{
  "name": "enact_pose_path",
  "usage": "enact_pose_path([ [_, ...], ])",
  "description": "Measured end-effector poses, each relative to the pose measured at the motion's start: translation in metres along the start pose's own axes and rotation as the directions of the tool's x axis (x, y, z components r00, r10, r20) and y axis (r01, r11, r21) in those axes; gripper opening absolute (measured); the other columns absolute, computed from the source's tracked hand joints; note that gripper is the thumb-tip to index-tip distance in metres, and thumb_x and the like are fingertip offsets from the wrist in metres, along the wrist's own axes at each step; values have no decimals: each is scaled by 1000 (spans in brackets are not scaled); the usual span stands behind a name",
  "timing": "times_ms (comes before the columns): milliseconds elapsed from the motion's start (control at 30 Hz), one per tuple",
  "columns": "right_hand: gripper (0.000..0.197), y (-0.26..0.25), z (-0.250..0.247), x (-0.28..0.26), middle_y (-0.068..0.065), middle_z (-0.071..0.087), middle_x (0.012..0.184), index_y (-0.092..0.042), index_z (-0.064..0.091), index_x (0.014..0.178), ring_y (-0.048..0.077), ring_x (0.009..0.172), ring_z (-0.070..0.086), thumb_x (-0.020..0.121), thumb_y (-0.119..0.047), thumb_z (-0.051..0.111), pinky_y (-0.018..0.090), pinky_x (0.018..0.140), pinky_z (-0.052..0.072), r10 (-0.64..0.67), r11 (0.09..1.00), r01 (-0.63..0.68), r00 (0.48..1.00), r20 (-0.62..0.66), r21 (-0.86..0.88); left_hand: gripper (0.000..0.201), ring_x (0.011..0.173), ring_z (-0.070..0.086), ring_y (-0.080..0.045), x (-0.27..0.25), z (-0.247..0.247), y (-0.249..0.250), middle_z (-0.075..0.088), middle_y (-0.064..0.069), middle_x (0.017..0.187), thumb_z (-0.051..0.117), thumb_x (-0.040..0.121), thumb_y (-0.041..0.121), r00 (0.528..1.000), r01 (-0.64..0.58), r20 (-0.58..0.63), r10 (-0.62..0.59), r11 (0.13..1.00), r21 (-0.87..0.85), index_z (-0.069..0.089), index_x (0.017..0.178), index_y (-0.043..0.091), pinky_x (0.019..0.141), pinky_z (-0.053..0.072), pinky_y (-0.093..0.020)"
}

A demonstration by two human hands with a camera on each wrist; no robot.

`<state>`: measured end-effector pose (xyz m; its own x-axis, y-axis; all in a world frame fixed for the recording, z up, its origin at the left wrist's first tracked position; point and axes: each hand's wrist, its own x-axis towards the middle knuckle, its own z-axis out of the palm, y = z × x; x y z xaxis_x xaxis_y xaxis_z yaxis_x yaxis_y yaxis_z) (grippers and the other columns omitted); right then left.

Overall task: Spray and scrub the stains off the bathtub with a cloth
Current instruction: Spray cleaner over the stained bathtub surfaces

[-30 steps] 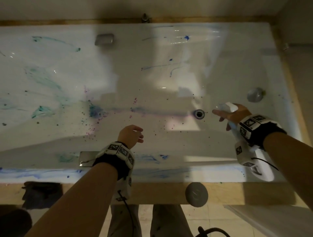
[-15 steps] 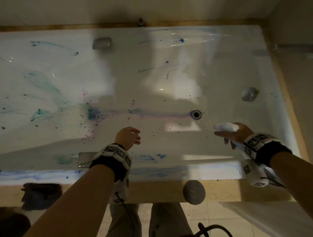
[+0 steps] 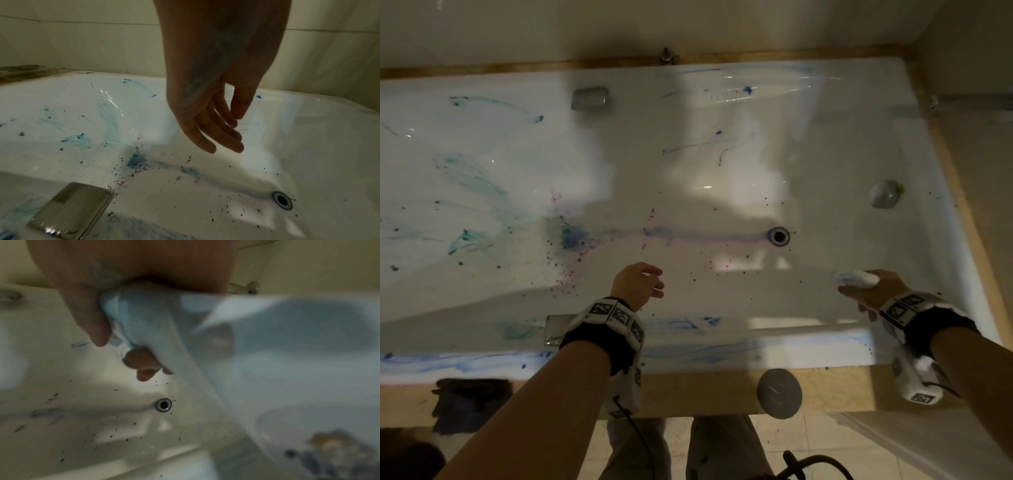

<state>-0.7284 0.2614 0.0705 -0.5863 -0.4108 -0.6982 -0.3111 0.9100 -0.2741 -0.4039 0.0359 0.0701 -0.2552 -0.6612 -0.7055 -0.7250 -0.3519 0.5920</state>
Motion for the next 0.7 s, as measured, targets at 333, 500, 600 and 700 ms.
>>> enact_pose_path([
  [333,29,-64,12,-24,8,57,64,-3,59,103,25,56,55,85,-25,65,25,49,38,-9,992,13,999,-38,127,18,62,60,-15,-22,-57,-5,63,-12,83,43,94,3,994,-11,-113,4,998,-55,59,101,3,53,40,-19],
  [500,35,-168,32,-49,6,62,70,-9,62,116,26,60,59,85,-26,65,24,58,42,-262,930,268,963,-56,252,16,61,57,-17,-44,-97,1,60,-11,76,41,95,1,985,-58,-169,35,989,-134,57,98,5,37,39,-8],
  [600,38,-248,50,-77,5,63,93,-19,60,122,22,59,57,85,-23,64,22,60,45,-477,828,470,877,-56,305,17,61,55,-17,-62,-125,-5,59,-14,82,41,95,-1,971,-95,-236,50,979,-183,56,98,5,35,38,-8],
  [700,31,-332,71,-121,7,64,88,-7,64,108,15,51,56,84,-27,66,17,52,47,-635,736,619,771,-37,275,18,61,52,-17,-91,-157,-16,56,-12,77,40,94,-6,948,-146,-311,66,960,-240,54,99,4,35,39,-8],
])
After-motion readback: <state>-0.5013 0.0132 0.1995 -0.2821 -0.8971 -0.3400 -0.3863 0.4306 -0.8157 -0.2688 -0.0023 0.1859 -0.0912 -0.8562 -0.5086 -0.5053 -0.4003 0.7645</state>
